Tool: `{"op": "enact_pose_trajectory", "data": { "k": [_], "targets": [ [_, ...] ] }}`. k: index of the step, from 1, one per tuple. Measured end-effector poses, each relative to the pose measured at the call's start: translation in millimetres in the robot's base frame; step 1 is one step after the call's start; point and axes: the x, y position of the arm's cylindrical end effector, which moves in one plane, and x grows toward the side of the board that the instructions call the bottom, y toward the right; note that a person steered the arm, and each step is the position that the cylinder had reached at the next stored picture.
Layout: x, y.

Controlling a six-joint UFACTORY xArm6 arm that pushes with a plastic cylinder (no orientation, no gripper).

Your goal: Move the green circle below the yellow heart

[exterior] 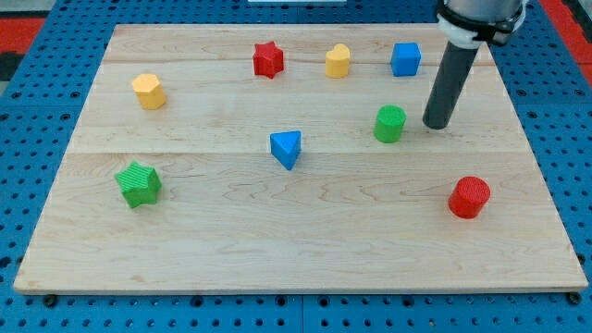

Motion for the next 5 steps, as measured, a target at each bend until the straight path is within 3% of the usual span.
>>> {"op": "enact_pose_trajectory", "data": {
  "k": [2,5],
  "targets": [
    [26,-31],
    [17,-12]
  ]
}}
